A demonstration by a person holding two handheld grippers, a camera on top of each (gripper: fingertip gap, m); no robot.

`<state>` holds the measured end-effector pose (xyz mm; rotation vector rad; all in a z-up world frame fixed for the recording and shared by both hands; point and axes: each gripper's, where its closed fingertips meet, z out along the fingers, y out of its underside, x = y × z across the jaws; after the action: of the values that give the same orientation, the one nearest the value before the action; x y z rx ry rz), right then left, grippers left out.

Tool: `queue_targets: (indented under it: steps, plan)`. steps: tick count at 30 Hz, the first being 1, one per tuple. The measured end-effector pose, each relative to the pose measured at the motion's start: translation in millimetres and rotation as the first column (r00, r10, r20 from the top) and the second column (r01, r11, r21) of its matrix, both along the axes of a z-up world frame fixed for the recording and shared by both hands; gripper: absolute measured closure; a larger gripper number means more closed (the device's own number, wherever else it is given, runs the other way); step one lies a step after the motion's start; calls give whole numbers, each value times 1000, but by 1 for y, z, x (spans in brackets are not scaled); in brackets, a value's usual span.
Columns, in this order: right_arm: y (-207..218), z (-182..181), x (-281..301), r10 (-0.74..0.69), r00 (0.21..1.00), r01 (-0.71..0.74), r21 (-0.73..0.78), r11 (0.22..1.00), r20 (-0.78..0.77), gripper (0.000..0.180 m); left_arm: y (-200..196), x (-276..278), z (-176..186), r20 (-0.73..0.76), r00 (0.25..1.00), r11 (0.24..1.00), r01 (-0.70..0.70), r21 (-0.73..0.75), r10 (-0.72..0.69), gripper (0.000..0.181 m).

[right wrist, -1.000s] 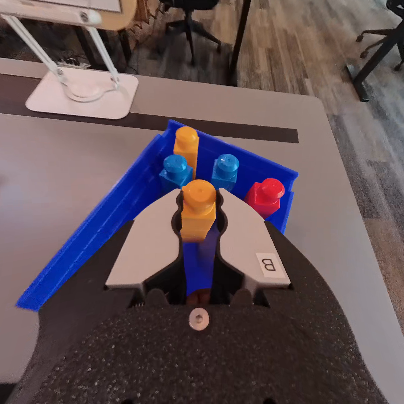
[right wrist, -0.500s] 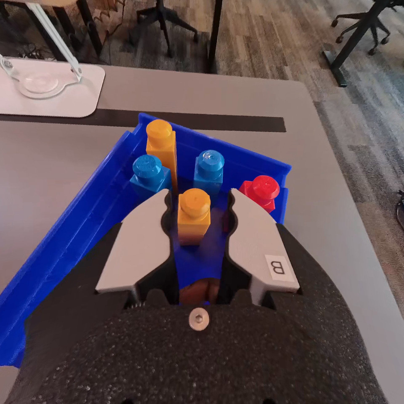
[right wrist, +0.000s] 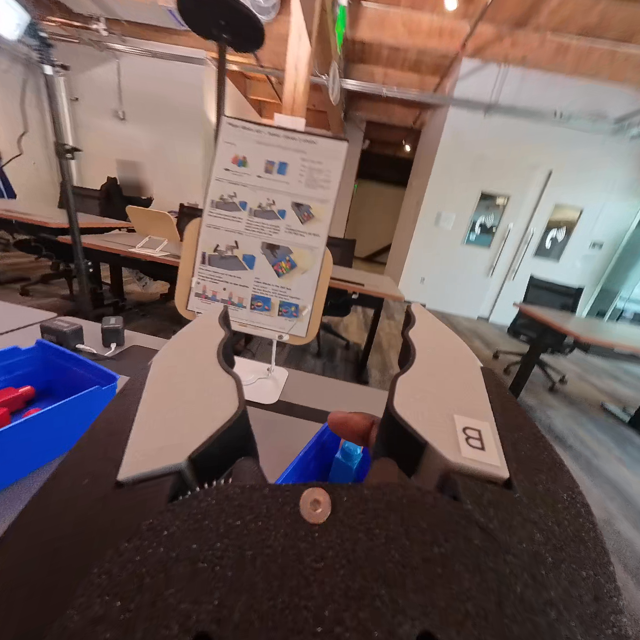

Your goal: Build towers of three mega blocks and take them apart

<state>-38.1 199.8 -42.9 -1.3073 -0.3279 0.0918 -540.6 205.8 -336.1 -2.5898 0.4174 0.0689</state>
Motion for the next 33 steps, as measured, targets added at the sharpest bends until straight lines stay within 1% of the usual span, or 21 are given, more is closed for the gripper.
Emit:
queue_targets:
  steps: [1,3,5,8,9,10,12,13,14,16,18,21,23,24,25,27,28,30,31,33]
  plan:
    - [-11,5,-9,12,999,-13,30,999,31,87,1,-4,-11,-42,999,999,6,-47,-8,136]
    - [-29,13,-24,45,997,-50,74,996,66,89,9,-5,-26,-83,996,996,34,-86,-41,136]
    - [-37,14,-38,91,991,-99,82,992,95,91,28,-6,-33,-154,985,996,71,-47,-78,138]
    - [-36,11,-49,122,984,-131,68,989,127,94,55,-1,-43,-226,967,992,125,11,-119,135]
    - [-34,9,-50,122,984,-131,64,989,132,94,59,0,-50,-244,960,990,142,3,-137,134]
    - [-32,8,-51,123,982,-132,57,990,140,94,61,-1,-56,-271,951,989,150,-8,-147,128]
    - [-30,5,-54,133,977,-143,51,988,169,94,67,-13,-58,-369,918,987,162,15,-145,128]
    - [-29,4,-56,137,974,-148,52,988,182,95,67,-16,-62,-378,914,987,161,13,-145,129]
    - [-29,3,-57,142,971,-154,50,987,190,96,69,-15,-64,-357,925,987,156,39,-132,136]
    - [-29,2,-61,161,967,-173,45,984,197,97,69,-12,-65,-322,936,984,170,58,-143,141]
    - [-31,1,-65,186,960,-200,47,979,207,98,66,-6,-65,-296,938,978,204,50,-181,142]
    - [-32,0,-70,204,953,-220,47,974,223,99,67,-3,-66,-293,935,973,225,52,-201,142]
    - [-33,-1,-74,229,947,-244,40,969,227,102,63,4,-65,-257,934,963,266,37,-248,142]
    - [-34,-3,-79,268,936,-282,33,959,229,104,62,9,-59,-250,929,953,295,63,-272,142]
    - [-36,-4,-86,326,919,-339,24,940,222,106,64,14,-44,-259,922,936,329,127,-289,142]
    - [-41,-5,-103,466,867,-474,6,880,179,110,70,29,3,-288,907,861,393,323,-306,142]
    - [-43,-5,-112,533,833,-539,1,842,149,113,72,39,32,-310,900,798,420,432,-305,142]
    - [-44,-6,-131,652,753,-654,-12,757,84,116,69,65,89,-376,875,633,481,607,-304,142]
    - [-43,-8,-142,700,712,-700,-23,714,58,116,64,81,114,-424,853,545,521,656,-305,142]
    - [-41,-15,-166,773,635,-771,-52,635,15,111,51,118,155,-534,791,383,612,692,-299,142]
